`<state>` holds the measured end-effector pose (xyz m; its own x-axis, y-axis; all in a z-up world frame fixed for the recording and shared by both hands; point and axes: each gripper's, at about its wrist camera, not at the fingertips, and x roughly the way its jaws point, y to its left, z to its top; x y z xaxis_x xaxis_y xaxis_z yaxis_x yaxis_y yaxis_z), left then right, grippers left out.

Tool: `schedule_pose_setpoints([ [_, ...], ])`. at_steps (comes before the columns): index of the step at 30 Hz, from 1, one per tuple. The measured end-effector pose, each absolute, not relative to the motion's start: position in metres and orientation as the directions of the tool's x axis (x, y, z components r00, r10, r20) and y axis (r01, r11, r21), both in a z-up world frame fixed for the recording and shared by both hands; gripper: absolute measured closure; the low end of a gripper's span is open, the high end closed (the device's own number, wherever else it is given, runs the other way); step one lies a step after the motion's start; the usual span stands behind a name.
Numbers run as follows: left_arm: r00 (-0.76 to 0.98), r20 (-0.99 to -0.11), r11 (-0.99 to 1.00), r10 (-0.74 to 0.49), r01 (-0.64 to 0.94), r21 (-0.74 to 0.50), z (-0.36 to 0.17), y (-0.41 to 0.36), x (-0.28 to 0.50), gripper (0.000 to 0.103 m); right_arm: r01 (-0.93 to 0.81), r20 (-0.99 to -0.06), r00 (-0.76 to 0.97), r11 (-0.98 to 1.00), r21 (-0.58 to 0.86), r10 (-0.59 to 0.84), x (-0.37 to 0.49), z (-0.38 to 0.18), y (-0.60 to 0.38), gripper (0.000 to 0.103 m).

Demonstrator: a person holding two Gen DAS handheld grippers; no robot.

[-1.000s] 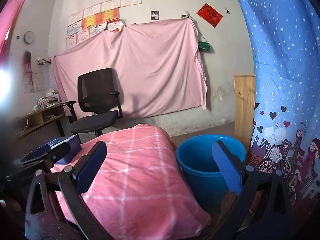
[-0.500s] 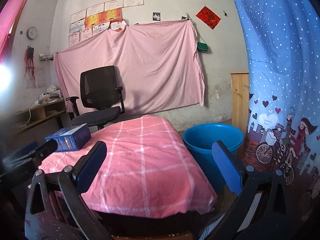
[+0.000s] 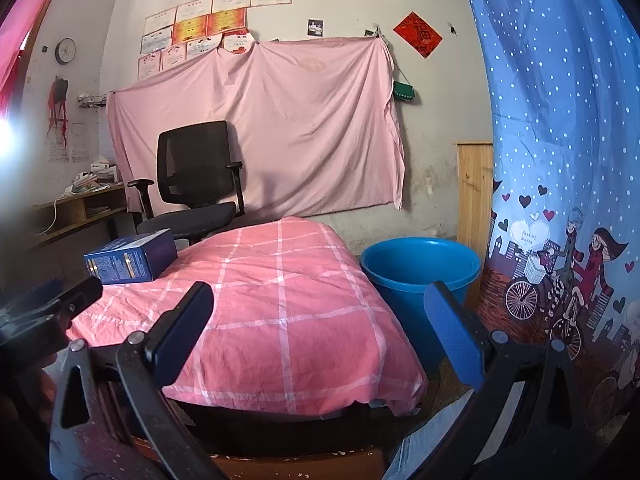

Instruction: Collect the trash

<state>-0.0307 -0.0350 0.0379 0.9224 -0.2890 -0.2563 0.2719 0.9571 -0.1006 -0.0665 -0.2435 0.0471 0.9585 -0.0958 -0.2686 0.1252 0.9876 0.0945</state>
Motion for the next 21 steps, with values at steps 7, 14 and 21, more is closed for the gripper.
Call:
schedule_pose_setpoints([
  [7, 0.922, -0.257, 0.957, -0.291, 0.276, -0.092, 0.0366, -0.0353, -0.0308, 0.002, 0.132, -0.276, 0.956, 0.985, 0.108, -0.098, -0.0658, 0.0451, -0.2475, 0.000],
  [14, 0.922, -0.258, 0.957, -0.288, 0.272, -0.098, 0.0365, -0.0355, -0.0301, 0.002, 0.125, -0.275, 0.957, 0.987, 0.101, -0.093, -0.0663, 0.0451, -0.2461, 0.000],
  [21, 0.923, -0.257, 0.958, -0.286, 0.270, -0.096, 0.0354, -0.0349, -0.0304, 0.002, 0.125, -0.276, 0.957, 0.987, 0.101, -0.093, -0.0664, 0.0453, -0.2454, 0.000],
])
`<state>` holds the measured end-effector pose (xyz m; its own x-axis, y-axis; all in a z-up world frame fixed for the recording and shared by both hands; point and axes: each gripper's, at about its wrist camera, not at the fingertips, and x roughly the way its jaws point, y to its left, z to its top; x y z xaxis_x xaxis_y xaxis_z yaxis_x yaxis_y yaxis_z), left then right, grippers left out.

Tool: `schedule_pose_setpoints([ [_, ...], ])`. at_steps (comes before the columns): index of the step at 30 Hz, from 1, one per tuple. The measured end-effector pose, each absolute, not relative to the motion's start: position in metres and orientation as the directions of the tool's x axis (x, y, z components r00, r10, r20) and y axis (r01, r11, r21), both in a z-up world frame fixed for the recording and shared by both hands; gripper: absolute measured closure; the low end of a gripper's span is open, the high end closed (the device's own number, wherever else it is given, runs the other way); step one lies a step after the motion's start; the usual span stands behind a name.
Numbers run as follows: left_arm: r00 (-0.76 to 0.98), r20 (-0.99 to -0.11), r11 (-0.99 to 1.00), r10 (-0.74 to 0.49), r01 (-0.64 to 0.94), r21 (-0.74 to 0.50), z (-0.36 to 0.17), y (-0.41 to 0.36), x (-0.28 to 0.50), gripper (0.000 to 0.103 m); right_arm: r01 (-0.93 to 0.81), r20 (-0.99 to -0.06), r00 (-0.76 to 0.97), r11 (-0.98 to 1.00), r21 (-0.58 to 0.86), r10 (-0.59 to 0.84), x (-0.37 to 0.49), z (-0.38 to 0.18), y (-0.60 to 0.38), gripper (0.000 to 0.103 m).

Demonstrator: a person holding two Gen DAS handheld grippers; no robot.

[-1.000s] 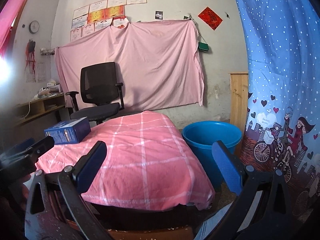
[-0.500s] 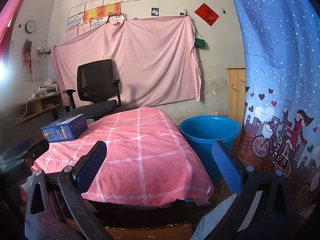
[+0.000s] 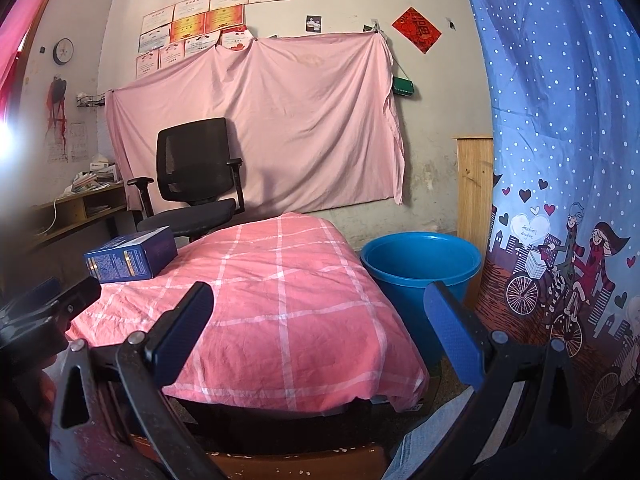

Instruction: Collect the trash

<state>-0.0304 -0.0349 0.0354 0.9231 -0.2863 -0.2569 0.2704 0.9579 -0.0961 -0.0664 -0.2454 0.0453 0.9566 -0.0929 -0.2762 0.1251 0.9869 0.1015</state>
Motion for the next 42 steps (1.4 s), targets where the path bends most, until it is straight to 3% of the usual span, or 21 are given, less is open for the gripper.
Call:
schedule_pose_setpoints([
  [42, 0.922, -0.256, 0.957, -0.289, 0.273, -0.096, 0.0358, -0.0361, -0.0313, 0.002, 0.112, -0.269, 0.960, 0.989, 0.092, -0.084, -0.0680, 0.0465, -0.2385, 0.000],
])
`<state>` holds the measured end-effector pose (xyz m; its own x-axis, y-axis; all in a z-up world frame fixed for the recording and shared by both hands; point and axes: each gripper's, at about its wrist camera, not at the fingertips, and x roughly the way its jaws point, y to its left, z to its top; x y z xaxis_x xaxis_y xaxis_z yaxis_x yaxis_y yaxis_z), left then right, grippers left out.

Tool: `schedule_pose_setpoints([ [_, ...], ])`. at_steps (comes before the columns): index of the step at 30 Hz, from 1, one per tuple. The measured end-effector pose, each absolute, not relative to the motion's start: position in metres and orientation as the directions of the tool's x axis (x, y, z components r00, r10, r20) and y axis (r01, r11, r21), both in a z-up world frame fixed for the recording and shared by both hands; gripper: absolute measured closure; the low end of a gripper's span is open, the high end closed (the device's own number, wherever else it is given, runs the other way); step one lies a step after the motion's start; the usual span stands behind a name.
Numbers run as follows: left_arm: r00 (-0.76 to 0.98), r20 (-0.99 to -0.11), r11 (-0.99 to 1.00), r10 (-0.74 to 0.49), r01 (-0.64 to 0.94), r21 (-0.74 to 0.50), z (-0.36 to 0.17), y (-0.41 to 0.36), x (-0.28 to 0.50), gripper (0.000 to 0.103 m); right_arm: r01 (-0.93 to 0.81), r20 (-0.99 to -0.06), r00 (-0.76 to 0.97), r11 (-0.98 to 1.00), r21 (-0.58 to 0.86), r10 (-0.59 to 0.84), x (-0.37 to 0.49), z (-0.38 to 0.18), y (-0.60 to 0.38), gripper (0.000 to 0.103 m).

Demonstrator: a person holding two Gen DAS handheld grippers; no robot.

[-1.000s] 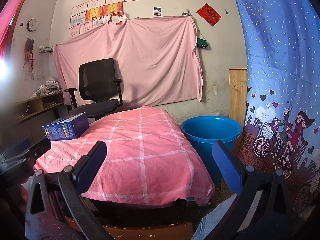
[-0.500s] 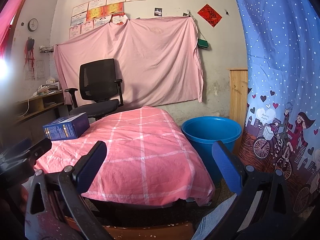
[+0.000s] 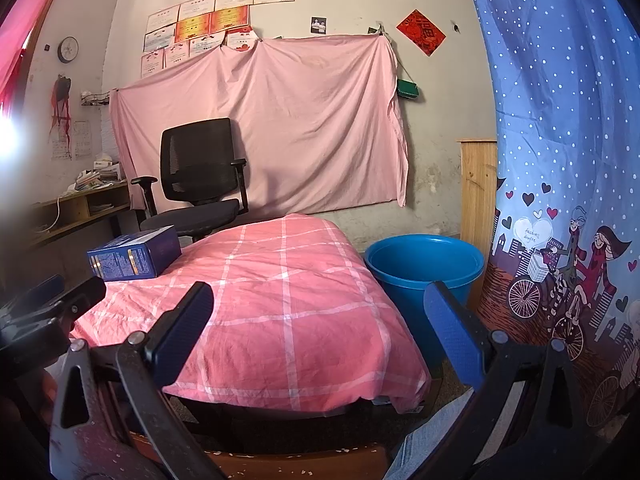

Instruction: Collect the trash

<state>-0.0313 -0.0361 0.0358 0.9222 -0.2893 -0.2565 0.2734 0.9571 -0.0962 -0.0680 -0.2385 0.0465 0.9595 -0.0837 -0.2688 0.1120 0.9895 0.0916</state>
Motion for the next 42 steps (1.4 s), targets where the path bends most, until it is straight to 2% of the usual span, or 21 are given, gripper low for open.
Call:
schedule_pose_setpoints([
  [42, 0.920, -0.273, 0.959, -0.282, 0.272, -0.074, 0.035, -0.027, -0.031, 0.002, 0.110, -0.269, 0.960, 0.989, 0.094, -0.081, -0.068, 0.046, -0.236, 0.000],
])
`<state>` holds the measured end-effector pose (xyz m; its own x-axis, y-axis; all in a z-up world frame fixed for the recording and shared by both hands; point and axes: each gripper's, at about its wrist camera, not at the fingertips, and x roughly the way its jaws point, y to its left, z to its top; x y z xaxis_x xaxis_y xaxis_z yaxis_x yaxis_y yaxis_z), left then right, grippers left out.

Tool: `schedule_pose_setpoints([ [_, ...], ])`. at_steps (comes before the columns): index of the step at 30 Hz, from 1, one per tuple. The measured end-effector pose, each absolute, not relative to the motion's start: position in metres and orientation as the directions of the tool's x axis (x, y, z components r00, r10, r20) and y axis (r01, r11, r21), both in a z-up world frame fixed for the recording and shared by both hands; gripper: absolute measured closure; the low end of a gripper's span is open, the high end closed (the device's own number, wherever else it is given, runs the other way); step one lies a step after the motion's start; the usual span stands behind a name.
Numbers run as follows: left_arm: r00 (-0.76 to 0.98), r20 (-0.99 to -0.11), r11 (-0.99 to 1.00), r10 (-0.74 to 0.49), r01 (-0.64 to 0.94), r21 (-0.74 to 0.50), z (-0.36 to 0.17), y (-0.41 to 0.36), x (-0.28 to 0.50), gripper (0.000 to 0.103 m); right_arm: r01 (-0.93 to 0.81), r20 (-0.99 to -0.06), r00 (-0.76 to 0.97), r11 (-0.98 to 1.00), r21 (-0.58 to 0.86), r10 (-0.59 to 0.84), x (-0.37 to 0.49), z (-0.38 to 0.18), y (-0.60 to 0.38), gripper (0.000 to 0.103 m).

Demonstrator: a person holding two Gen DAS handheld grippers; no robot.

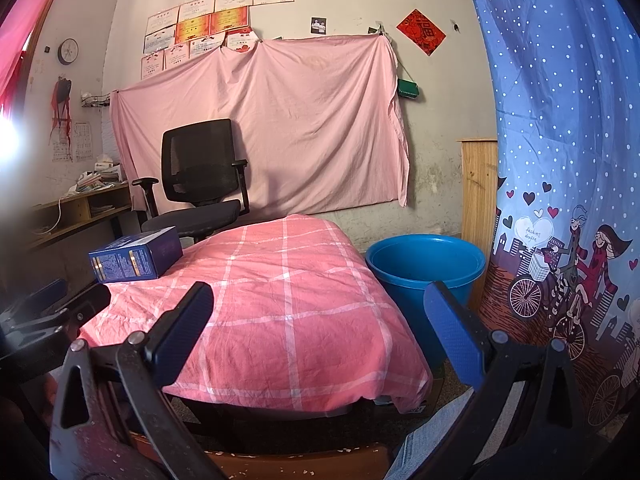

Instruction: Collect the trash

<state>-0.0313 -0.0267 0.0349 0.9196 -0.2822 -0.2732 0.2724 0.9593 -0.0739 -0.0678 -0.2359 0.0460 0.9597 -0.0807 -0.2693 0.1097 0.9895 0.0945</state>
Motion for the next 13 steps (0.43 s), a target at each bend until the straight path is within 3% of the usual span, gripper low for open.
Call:
schedule_pose_setpoints([
  [13, 0.917, -0.289, 0.961, -0.275, 0.267, -0.065, 0.030, -0.011, -0.025, 0.002, 0.109, -0.270, 0.960, 0.989, 0.096, -0.080, -0.068, 0.046, -0.235, 0.000],
])
